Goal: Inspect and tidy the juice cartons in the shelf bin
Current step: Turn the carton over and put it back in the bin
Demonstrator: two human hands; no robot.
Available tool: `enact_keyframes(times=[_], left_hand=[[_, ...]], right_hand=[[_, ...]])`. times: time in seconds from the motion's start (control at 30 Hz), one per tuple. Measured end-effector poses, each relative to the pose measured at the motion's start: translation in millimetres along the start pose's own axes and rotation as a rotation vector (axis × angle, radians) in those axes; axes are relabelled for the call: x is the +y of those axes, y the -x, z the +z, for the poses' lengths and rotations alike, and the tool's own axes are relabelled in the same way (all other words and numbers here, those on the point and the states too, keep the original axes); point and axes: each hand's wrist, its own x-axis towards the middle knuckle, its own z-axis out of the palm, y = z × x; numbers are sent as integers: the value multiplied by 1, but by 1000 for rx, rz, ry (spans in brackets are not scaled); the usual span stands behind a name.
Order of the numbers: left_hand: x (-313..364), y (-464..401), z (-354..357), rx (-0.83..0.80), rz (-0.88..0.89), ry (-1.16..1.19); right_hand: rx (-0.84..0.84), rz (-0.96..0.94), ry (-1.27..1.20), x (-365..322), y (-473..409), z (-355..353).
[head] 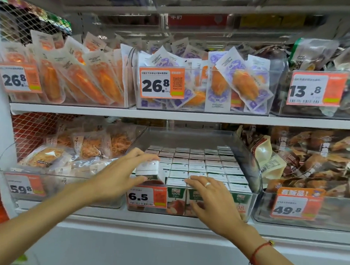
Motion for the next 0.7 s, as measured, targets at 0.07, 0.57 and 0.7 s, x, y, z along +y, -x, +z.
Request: enact_keyframes(times=[0.07,0.57,0.7], left_hand=[[2,-10,-15,-143,10,-73],[-4,-49,-16,-316,-13,29],[-11,-46,15,-303,-12,-133]], right_hand=[[1,-1,-7,0,-1,0],[-3,-16,-23,2,0,0],[1,-5,-30,1,0,0]])
